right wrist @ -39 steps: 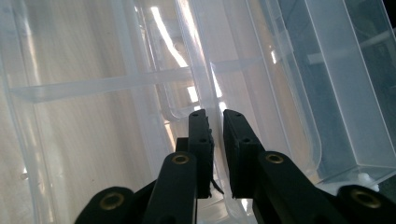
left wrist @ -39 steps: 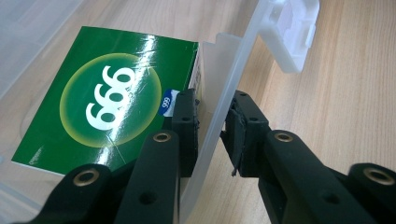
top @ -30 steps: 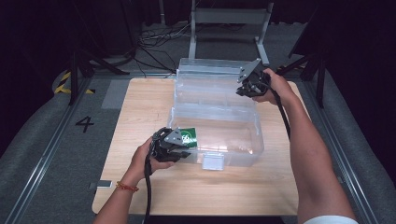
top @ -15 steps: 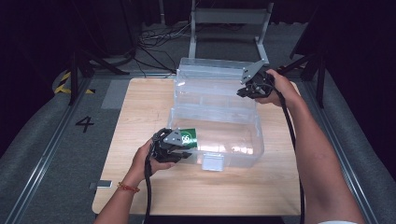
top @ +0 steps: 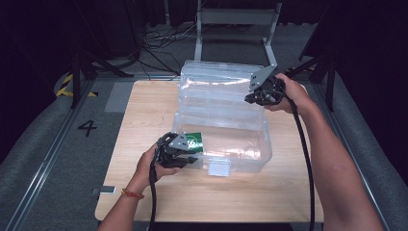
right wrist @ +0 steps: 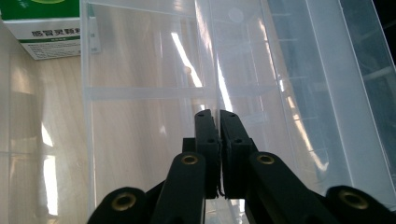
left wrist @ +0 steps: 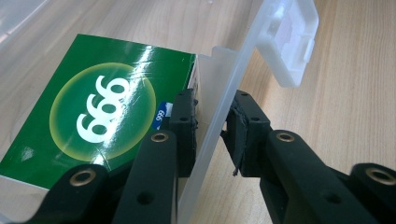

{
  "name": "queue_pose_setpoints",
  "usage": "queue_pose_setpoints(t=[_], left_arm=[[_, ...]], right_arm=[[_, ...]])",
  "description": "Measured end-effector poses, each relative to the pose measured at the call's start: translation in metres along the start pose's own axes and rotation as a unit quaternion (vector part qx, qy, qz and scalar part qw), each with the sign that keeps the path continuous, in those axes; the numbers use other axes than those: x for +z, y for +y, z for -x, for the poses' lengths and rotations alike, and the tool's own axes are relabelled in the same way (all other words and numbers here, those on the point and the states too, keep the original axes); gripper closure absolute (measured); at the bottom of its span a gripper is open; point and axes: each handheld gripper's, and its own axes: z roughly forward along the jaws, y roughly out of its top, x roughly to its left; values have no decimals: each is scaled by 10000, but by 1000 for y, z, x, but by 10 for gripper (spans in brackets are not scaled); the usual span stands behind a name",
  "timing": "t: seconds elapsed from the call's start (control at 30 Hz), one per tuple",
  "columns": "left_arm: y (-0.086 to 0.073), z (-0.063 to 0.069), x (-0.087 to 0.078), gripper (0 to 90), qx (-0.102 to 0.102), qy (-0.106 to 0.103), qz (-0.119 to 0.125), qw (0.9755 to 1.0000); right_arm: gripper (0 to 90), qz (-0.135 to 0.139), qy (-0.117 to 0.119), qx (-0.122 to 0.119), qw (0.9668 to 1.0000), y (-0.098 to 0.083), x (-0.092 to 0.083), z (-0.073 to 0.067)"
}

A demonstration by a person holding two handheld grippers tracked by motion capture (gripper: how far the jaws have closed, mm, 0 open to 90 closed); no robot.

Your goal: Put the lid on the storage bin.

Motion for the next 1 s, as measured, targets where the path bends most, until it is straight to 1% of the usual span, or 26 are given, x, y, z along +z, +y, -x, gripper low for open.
queue_pose_setpoints(t=[0.2,0.3,0.33,0.4,0.43,0.5,0.57,0.8,0.83,0.97,1.0], left_arm=[[0,0,0,731,-13,10,-17,10000],[0,1,0,727,-26,23,-26,10000],[0,2,0,724,7,59,-12,10000],[1,3,0,723,13,52,-52,10000],[2,4,1,721,45,54,-42,10000],[2,4,1,721,40,39,-38,10000],[2,5,1,718,36,35,-39,10000],[2,5,2,715,35,44,-44,10000],[2,5,2,714,25,43,-42,10000],[2,5,2,712,30,61,-43,10000],[2,6,2,711,49,74,-34,10000]], right_arm=[[879,15,-64,-68,10000,2,-6,-9],[879,99,-69,-78,9999,1,-8,-14],[879,93,-92,-74,9999,1,-9,-16],[878,96,-64,-90,9999,1,-12,-19],[879,102,-100,-131,9998,0,-13,-21],[878,95,-121,-110,9998,0,-14,-24],[879,81,-118,-182,9997,0,-16,-26],[879,158,-117,-229,9995,0,-21,-36],[879,135,-111,-174,9997,0,-22,-38],[878,167,-112,-215,9996,0,-24,-43],[879,185,-121,-265,9994,0,-24,-43]])
